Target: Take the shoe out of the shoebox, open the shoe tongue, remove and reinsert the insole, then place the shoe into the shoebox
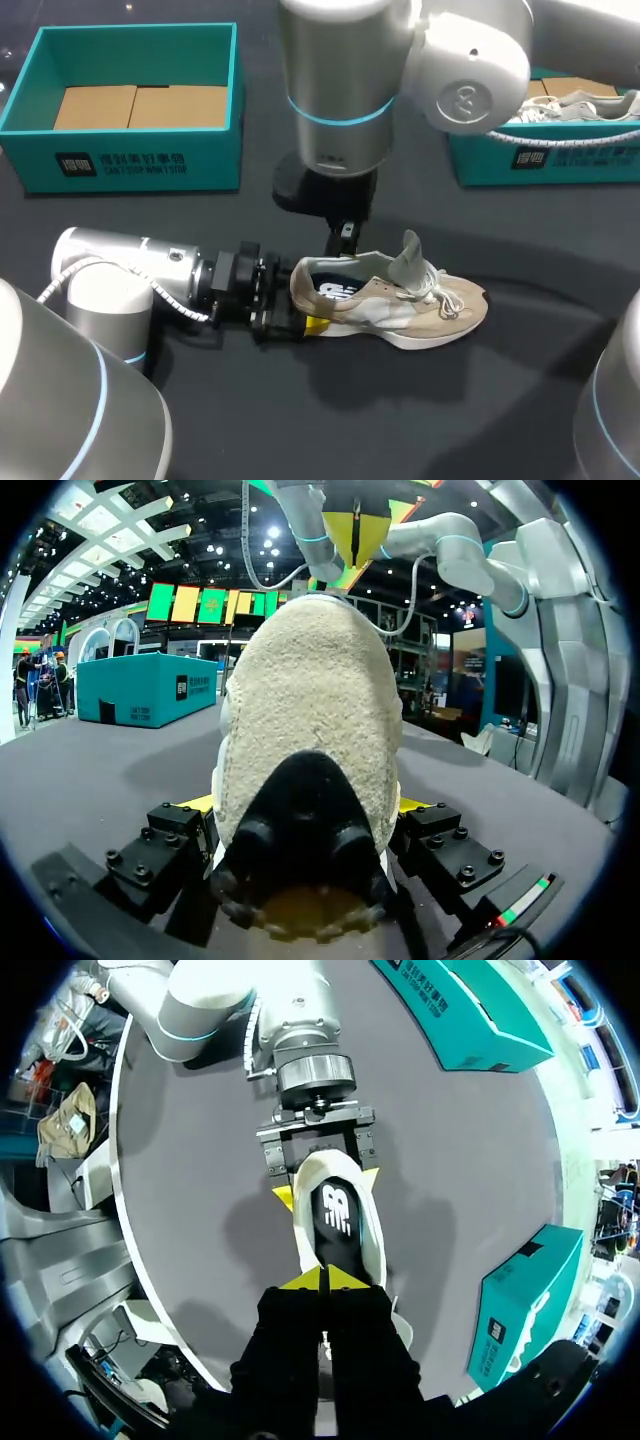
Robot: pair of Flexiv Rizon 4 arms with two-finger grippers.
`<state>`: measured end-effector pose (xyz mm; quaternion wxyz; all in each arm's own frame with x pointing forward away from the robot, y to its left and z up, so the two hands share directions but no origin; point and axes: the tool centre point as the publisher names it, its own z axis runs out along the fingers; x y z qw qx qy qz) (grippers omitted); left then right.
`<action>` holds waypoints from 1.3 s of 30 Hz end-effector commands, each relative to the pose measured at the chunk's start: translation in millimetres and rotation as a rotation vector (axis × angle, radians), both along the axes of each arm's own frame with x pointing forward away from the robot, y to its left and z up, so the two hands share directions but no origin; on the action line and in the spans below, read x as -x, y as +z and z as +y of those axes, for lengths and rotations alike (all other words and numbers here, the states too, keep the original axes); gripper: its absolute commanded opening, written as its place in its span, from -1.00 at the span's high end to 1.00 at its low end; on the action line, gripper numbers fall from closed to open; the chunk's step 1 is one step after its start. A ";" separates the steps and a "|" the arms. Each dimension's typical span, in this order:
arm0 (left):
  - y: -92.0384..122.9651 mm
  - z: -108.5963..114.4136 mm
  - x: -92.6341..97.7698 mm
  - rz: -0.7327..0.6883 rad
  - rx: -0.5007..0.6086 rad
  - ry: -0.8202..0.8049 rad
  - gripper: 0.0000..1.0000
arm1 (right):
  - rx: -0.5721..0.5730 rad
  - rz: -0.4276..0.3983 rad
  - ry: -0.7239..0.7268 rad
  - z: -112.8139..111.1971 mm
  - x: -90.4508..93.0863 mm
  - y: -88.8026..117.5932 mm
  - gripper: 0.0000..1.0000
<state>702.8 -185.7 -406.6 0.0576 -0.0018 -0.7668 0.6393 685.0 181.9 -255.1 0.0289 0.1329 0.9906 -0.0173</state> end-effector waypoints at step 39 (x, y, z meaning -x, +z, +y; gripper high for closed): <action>-0.7 -0.2 0.8 0.000 0.001 0.002 1.00 | -0.153 -0.043 0.083 -13.1 -24.8 -101.4 1.00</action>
